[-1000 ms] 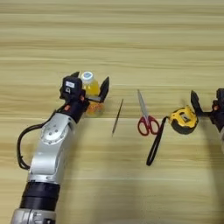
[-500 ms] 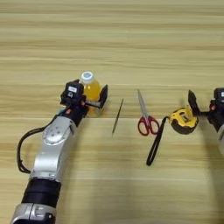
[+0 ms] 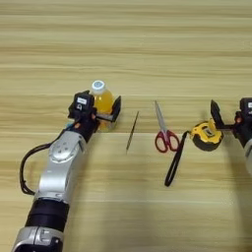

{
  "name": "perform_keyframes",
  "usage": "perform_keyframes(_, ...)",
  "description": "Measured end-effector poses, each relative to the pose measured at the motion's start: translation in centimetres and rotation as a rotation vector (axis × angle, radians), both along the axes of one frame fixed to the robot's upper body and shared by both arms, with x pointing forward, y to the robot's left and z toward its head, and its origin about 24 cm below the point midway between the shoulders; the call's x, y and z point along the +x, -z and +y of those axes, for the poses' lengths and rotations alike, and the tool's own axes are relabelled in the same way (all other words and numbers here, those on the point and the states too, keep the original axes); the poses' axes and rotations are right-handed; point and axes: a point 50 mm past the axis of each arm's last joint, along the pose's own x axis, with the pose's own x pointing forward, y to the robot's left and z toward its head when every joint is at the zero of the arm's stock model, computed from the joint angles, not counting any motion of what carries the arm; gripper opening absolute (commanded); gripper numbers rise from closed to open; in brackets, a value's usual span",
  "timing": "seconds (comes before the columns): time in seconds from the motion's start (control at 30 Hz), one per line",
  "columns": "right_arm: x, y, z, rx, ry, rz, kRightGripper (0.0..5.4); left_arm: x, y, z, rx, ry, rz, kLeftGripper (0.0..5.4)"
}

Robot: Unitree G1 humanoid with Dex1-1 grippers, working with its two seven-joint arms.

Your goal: Move the objects on the table

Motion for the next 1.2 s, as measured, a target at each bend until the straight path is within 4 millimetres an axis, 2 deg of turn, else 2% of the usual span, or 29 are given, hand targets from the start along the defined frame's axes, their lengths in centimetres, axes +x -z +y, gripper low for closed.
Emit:
perform_keyframes(0.57,0.0,0.0,0.0,0.000,-0.001,-0.001,5.40,0.0,-0.2,-0.1,-0.012,0.004,-0.018,3.54)
perform_keyframes(0.93,0.0,-0.2,0.1,-0.002,-0.011,-0.009,5.40,-0.2,-0.4,-0.2,-0.020,0.023,-0.032,3.50)
perform_keyframes(1.2,-0.2,-1.0,1.9,-0.006,-0.127,-0.045,5.40,-0.5,-3.0,-0.9,-0.060,0.065,-0.127,3.50)
